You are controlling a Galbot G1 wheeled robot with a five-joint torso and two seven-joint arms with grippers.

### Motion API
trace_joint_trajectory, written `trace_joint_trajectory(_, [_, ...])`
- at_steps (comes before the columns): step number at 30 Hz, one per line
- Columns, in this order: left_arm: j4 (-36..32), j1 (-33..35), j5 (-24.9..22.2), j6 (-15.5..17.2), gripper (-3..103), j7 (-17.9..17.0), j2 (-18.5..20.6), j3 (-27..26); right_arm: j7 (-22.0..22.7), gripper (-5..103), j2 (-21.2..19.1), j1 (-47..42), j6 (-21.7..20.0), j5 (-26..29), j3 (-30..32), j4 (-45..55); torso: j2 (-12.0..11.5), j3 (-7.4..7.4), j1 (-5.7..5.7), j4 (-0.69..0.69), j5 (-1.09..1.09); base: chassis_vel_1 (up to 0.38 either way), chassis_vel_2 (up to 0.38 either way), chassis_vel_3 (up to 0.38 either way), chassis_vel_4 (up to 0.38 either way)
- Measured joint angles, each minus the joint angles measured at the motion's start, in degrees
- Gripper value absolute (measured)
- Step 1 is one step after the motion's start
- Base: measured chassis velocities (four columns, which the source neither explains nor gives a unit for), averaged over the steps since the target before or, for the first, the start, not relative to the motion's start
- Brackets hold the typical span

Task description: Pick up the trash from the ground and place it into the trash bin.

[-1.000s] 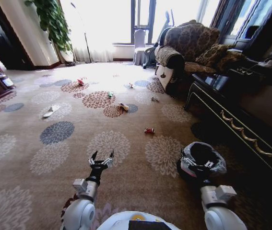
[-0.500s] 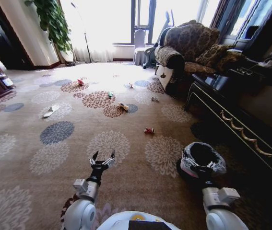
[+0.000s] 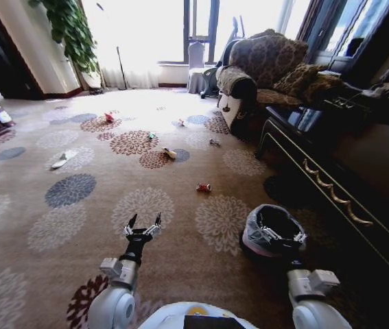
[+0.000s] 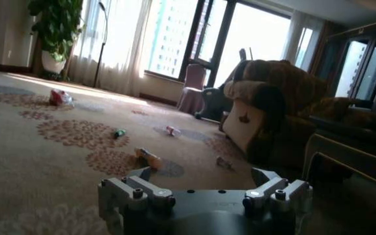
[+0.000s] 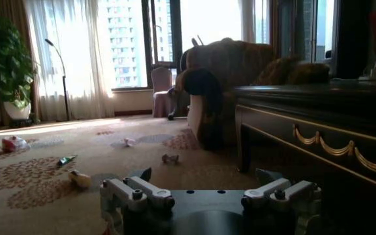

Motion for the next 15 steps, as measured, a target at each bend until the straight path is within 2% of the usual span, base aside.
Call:
trace_joint_trajectory(3, [0.20,0.02,-0.24,-0.68,100,0.56,0.00,-0.02,0.00,100,-0.26,0.50,0.04,-0.26,-0.33,-0.91,0.00,0.01,0.00,0.00,0.01,-0.213,-0.237,0.189,0.223])
trace_joint_trajectory(7, [0.72,0.12,-0.55,-1.59,100,1.29,0.10,-0.27,0.01,100,-0.98,0.99,-2.09,-1.61,-1.56,-1.99,0.00,0.00,-0.01,-0.03,0.01,-0.079,-0.102,0.052,0.077])
trace_joint_trajectory(10, [1.45,0.20,-0.48,-1.77,100,1.44,0.32,-0.52,-0.01,100,-5.48,3.98,-6.62,-2.40,-2.50,-4.88,-0.01,0.00,-0.01,0.00,-0.04,0.042,0.032,-0.045,-0.038])
trace_joint_trajectory(11, [1.45,0.20,-0.48,-1.77,100,1.44,0.32,-0.52,-0.01,100,-5.48,3.98,-6.62,-2.40,-2.50,-4.88,-0.01,0.00,-0.01,0.00,-0.04,0.080,0.064,-0.068,-0.057])
trace_joint_trajectory(13, [1.92,0.23,-0.13,-1.79,100,1.44,0.39,-0.62,-0.02,100,-10.74,6.68,-10.10,-0.91,-2.87,-6.71,-0.01,0.00,-0.01,0.01,-0.03,0.066,0.065,-0.048,-0.049])
trace_joint_trajectory(15, [2.07,0.26,0.00,-1.79,100,1.44,0.40,-0.65,-0.02,100,-12.28,7.67,-10.82,-0.30,-2.94,-7.37,-0.01,0.00,-0.01,0.00,-0.04,0.052,0.039,-0.029,-0.039])
